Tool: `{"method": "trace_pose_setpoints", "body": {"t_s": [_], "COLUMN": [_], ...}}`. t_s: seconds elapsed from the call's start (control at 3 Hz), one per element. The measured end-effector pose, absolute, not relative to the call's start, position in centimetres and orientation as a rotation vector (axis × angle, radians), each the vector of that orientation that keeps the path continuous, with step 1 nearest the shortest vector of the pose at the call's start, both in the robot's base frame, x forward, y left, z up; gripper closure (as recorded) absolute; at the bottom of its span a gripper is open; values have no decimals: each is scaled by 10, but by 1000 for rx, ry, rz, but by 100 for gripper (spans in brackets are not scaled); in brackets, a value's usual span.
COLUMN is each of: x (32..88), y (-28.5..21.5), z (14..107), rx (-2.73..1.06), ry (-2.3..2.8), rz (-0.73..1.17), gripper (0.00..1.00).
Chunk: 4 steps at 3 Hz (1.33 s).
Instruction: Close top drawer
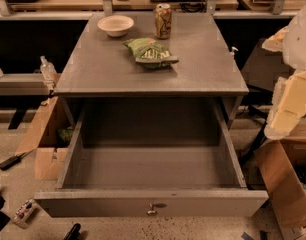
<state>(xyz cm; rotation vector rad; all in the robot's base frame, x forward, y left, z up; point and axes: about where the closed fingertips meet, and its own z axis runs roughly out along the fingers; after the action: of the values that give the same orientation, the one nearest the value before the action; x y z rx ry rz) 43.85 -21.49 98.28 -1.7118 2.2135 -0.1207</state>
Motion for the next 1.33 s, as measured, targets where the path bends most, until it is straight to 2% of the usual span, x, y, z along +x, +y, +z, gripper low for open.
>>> {"method": "trace_pose_setpoints", "body": {"t_s": [0.67, 1.0, 1.33], "x": [435, 413, 388], "y": [-216, -217, -218], "z": [963, 917, 865], "rx": [-1666, -1569, -1438], "ry": [2208, 2173, 2153], "rz": [-56, 80, 166], "gripper": [0, 19, 43]}}
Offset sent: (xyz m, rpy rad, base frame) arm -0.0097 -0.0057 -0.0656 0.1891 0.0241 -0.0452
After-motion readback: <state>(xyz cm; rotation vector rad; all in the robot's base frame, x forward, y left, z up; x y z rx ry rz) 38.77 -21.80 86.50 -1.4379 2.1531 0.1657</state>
